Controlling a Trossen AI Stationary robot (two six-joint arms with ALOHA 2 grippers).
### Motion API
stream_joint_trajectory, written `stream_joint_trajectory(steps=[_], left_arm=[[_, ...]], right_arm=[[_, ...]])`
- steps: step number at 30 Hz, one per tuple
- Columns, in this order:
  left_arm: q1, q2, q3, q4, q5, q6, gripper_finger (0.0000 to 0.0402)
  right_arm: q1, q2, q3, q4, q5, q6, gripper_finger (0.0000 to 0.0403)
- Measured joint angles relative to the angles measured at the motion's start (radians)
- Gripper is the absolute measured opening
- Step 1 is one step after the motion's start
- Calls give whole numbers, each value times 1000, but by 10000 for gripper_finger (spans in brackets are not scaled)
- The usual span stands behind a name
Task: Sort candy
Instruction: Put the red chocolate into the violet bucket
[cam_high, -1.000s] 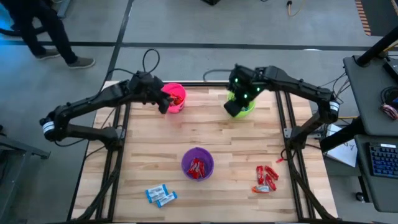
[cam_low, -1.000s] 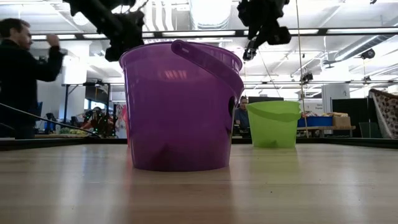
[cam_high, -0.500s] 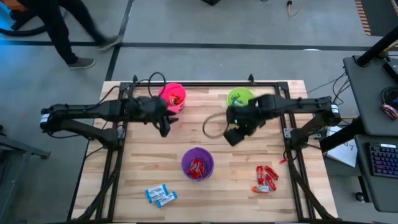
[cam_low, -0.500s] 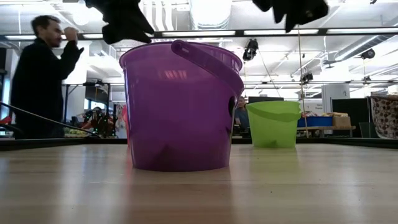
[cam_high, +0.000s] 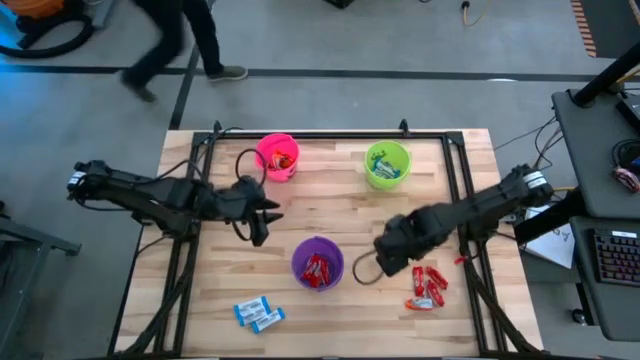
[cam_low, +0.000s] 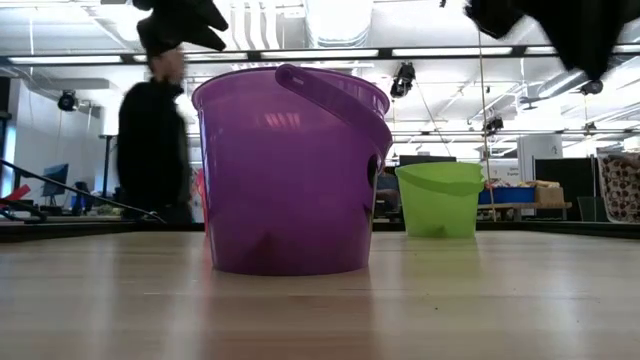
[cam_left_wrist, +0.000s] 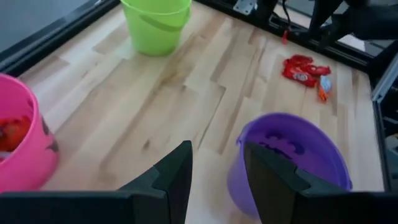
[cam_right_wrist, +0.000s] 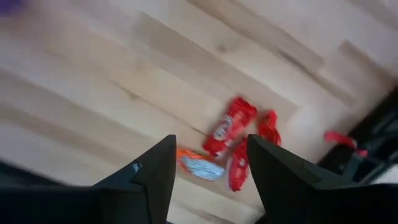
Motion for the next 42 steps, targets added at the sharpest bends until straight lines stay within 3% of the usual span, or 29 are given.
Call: stream_joint_trajectory(steps=[14,23,29,33,42], left_arm=[[-152,0,0,-88,-130,-154,129],[-175,3,0,-92,-158,-165,129],[-175,3,-1,-92,-173,-164,129],[-175,8,-1,-93,-174,-163,129],[-175,14,-1,-96,-173,-160,129]], right_arm=[[146,0,-393,381,-119,228,187],[166,0,-514,480,-109,296,187],[166,0,-593,635,-70,317,184],[166,-2,-600,655,-56,322,153],[161,-2,-556,666,27,292,37]])
